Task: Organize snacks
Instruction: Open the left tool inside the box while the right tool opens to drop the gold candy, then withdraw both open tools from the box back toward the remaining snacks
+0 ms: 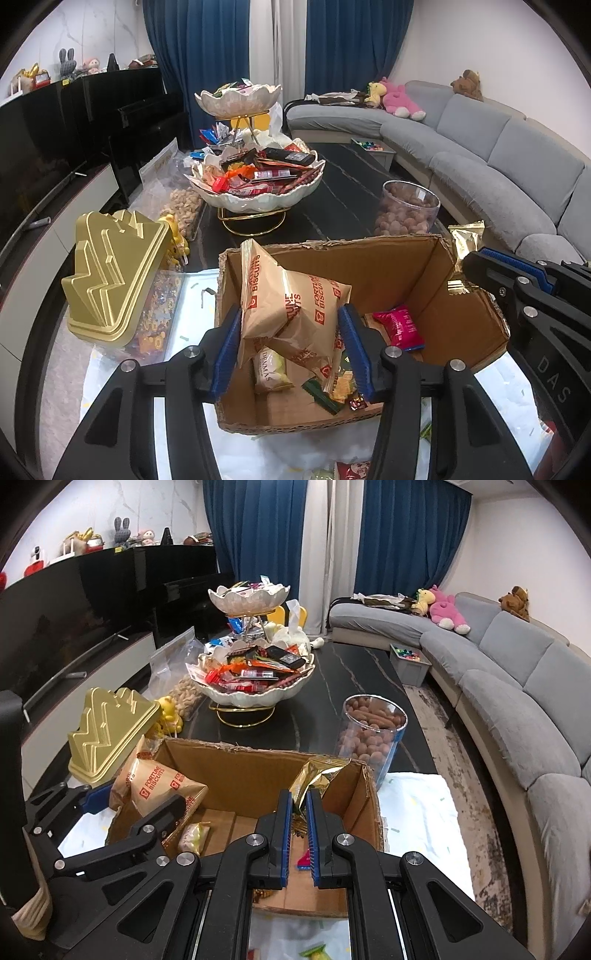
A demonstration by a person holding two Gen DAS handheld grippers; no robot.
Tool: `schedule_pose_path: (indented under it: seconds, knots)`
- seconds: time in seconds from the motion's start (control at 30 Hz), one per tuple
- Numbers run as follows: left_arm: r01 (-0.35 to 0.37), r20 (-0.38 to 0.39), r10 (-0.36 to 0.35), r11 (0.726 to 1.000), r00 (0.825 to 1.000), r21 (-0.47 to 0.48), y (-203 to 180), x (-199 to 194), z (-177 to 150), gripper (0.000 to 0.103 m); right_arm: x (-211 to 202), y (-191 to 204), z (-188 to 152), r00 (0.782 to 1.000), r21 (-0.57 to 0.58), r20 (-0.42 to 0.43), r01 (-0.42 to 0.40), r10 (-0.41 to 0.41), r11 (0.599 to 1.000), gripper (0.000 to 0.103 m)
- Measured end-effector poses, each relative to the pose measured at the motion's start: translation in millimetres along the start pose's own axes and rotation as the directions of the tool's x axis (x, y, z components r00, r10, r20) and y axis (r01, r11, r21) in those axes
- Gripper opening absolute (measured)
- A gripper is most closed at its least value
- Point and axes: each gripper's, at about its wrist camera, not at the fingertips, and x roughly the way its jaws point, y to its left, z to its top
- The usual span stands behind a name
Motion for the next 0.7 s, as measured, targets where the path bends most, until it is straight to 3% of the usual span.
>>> schedule_pose_path:
  seconds: [0.07, 0.13, 0.2, 0.3, 0.5, 0.7]
  knots:
    - [-0.001, -0.002, 0.001, 1.0, 1.0, 0.005, 0, 0, 0, 0.058, 0, 1, -1, 1.0, -0.008, 0.001, 0.007, -0.007, 1.0, 0.011]
    - [-0.01, 0.0, 0.01, 1.0, 1.0, 0.009, 0, -1, 0, 0.067, -1, 0, -1, 1.0, -0.011, 0.002, 0.018, -0.018, 1.0, 0.022]
    - [-0.014, 0.007, 0.014, 1.0, 1.0, 0.012, 1, -4, 0, 0.071, -3, -2, -2, 1.0, 0.0, 0.01, 0.021, -0.021, 1.0, 0.044]
    - [-0.024, 0.023, 0.024, 1.0, 0.999, 0.016, 0, -8, 0, 0.083, -6, -6, -1, 0.999, 0.017, 0.015, 0.03, -0.03, 0.999, 0.055]
    - [-0.031, 0.032, 0.03, 0.999, 0.999, 0.012, 1, -13, 0, 0.089, -10, -9, -1, 0.999, 0.025, 0.021, 0.038, -0.039, 0.999, 0.064]
    - [-0.033, 0.037, 0.033, 0.999, 0.999, 0.007, 2, -20, 1, 0.09, -14, -7, 0, 0.999, 0.027, 0.028, 0.035, -0.036, 0.999, 0.064]
